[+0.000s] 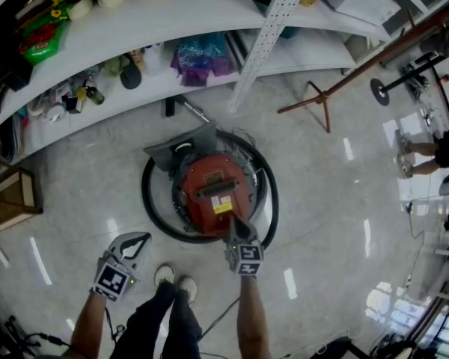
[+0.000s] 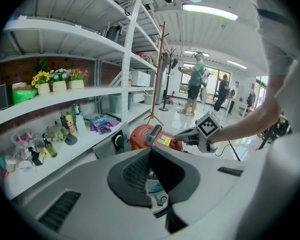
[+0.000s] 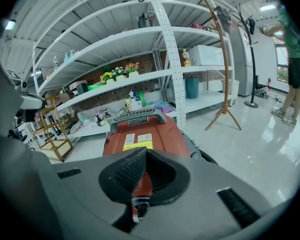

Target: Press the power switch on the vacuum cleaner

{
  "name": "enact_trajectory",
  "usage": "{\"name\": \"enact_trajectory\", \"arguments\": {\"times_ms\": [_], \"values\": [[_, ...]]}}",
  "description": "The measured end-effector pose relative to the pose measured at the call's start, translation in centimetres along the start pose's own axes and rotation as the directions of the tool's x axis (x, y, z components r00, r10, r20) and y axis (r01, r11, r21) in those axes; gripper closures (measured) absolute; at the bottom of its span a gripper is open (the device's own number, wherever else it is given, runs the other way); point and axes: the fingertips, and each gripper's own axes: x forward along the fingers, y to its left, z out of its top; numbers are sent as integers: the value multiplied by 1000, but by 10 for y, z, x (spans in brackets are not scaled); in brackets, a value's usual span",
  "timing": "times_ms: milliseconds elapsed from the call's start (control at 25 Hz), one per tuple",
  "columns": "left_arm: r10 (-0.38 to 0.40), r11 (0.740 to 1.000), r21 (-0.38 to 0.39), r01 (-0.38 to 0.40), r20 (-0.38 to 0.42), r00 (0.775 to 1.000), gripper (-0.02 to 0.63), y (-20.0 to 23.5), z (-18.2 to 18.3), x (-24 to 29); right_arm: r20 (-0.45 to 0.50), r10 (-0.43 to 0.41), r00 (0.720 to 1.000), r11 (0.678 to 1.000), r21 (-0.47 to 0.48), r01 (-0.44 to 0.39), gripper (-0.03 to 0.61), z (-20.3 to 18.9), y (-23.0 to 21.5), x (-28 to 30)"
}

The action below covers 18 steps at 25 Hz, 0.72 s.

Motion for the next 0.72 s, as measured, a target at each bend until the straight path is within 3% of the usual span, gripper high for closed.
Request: {"name": "enact_trajectory", "arguments": {"times_ms": [720], "values": [[1,1000,-4,-1,-6,1000,620,-2,-6,-3,10,-28,1000,1000,7,28,566,-4,-3,4]]}}
